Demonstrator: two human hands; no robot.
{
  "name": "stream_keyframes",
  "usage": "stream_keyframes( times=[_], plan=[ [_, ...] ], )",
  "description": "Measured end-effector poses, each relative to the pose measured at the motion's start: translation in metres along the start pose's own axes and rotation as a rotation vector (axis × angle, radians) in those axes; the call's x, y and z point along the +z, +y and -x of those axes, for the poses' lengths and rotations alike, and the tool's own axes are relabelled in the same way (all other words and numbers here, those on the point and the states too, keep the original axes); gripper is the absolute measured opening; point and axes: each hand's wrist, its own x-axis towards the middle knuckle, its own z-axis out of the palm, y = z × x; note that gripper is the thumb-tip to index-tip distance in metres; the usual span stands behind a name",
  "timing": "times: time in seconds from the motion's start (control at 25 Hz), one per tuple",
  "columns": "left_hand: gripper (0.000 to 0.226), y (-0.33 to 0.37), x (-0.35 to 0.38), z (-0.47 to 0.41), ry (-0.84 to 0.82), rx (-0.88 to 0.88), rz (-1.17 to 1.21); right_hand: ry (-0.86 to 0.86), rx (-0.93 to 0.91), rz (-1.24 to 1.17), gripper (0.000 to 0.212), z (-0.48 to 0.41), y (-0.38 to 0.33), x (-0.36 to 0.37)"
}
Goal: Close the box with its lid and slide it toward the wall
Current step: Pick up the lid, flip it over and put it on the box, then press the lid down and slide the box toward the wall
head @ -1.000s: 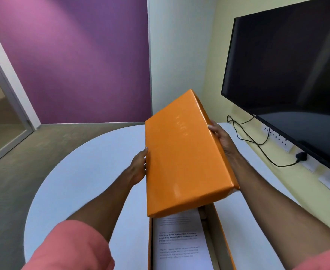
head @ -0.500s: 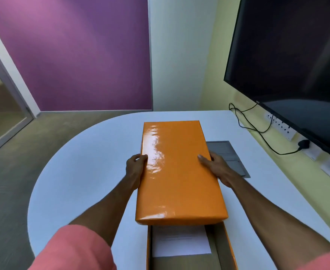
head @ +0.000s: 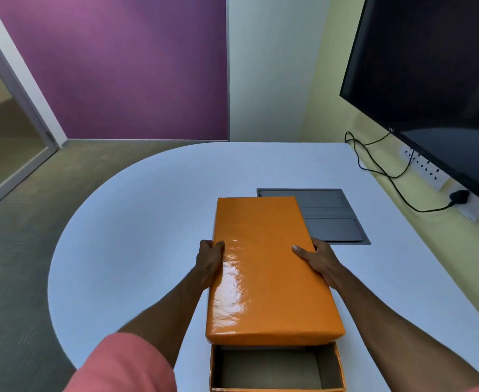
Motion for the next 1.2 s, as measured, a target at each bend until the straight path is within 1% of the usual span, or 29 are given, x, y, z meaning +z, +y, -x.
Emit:
stream_keyframes(
  times=[0.16,0.36,0.68,0.8,0.92,1.08,1.2],
  plan=[
    [0.041,-0.007,0.007,0.001,0.026,-0.015,-0.050,0.010,-0.004,0.048,0.060,0.000,0.007,-0.001],
    [0.048,-0.015,0.014,0.004,0.022,-0.047,-0.067,0.023,-0.005,0.078,0.064,-0.001,0.011,-0.004],
    [0.050,-0.016,0.010,0.016,-0.040,-0.031,-0.054,0.051,-0.007,0.032,0.066,0.012,0.019,-0.006],
    [0.048,-0.020,0.007,0.021,-0.051,-0.011,-0.048,0.059,0.005,0.012,0.069,0.018,0.023,-0.007],
    [0.041,-0.022,0.006,0.024,-0.064,0.012,-0.045,0.077,0.015,0.014,0.068,0.022,0.029,-0.007],
    [0.044,-0.018,0.009,0.025,-0.054,-0.014,-0.081,0.022,0.088,0.028,0.058,0.020,0.029,-0.007],
    [0.045,-0.017,0.008,0.025,-0.011,-0.033,-0.101,-0.010,0.116,0.043,0.058,0.021,0.026,-0.008]
  ],
)
